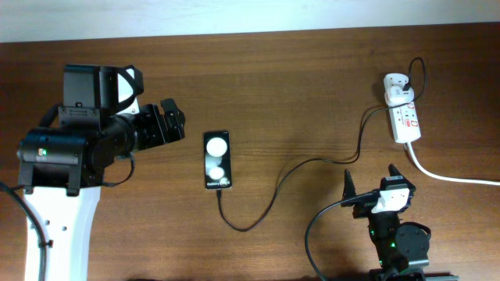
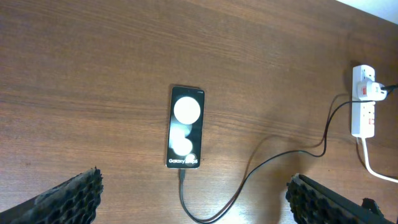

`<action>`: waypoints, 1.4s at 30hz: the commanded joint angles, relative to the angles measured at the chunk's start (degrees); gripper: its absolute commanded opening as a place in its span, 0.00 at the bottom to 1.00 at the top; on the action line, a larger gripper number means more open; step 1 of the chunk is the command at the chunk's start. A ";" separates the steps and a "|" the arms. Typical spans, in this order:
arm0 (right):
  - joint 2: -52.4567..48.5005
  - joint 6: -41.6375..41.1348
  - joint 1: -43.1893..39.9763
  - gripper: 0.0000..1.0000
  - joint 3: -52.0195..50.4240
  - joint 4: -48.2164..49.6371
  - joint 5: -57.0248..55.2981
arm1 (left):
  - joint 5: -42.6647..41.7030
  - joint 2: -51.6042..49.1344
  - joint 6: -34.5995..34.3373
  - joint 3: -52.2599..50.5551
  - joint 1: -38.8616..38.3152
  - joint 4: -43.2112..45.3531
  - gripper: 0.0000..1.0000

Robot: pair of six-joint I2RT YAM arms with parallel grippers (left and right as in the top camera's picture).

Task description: Plug charger to phone and switch on socket

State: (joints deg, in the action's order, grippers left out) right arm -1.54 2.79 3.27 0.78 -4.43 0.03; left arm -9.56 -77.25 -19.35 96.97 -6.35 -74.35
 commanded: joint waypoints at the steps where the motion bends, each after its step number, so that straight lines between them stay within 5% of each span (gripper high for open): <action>1: 0.70 -0.22 0.52 0.99 -0.46 -0.11 0.35 | 0.42 0.35 -0.57 0.44 0.11 0.07 0.99; 42: 0.70 -0.22 0.52 0.99 -0.46 -0.11 0.35 | 0.42 1.16 -0.57 0.42 0.11 0.07 0.99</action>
State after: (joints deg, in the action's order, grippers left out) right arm -1.54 2.83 3.27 0.78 -4.43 0.03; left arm -9.56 -77.25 -19.35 96.97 -6.35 -74.35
